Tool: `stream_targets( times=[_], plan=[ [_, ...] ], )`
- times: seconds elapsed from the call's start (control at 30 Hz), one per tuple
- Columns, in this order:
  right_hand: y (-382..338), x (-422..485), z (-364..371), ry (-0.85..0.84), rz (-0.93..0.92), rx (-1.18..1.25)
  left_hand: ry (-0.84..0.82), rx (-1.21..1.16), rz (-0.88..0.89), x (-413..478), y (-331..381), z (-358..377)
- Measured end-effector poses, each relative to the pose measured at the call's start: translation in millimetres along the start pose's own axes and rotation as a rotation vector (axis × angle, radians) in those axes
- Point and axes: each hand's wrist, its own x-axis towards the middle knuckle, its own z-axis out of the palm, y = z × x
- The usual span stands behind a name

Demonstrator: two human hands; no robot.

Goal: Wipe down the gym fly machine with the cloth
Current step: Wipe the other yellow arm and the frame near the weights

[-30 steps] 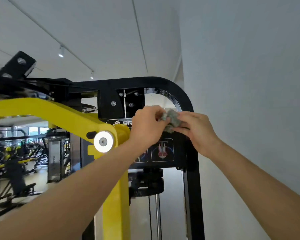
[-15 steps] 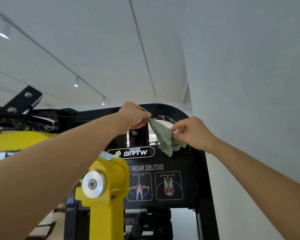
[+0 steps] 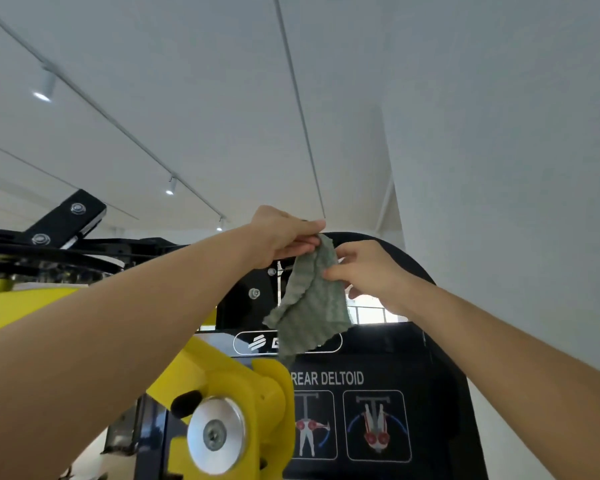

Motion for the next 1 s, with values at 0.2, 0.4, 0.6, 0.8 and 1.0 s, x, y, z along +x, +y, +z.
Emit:
stream_targets(
  times=[0.2, 0.4, 0.6, 0.8, 1.0],
  plan=[
    [-1.3, 34.4, -18.8, 0.151, -0.065, -0.238, 0.087, 0.027, 0.028, 17.9, 4.1, -34.7],
    [-27.2, 88.5, -26.2, 0.238, -0.060, -0.359, 0.236, 0.142, 0.011, 43.2, 0.6, -57.0],
    [-40.7, 118.8, -1.8, 0.332, -0.119, -0.346, 0.379, 0.003, -0.066, 70.2, -11.6, -66.3],
    [-22.9, 127.9, 21.9, 0.082, -0.264, -0.499, 0.349, 0.130, 0.017, 88.3, -31.5, -66.5],
    [-8.2, 123.6, 27.9, 0.000, -0.429, -0.694, 0.124, 0.579, 0.145, 82.7, -33.8, -66.6]
  ],
)
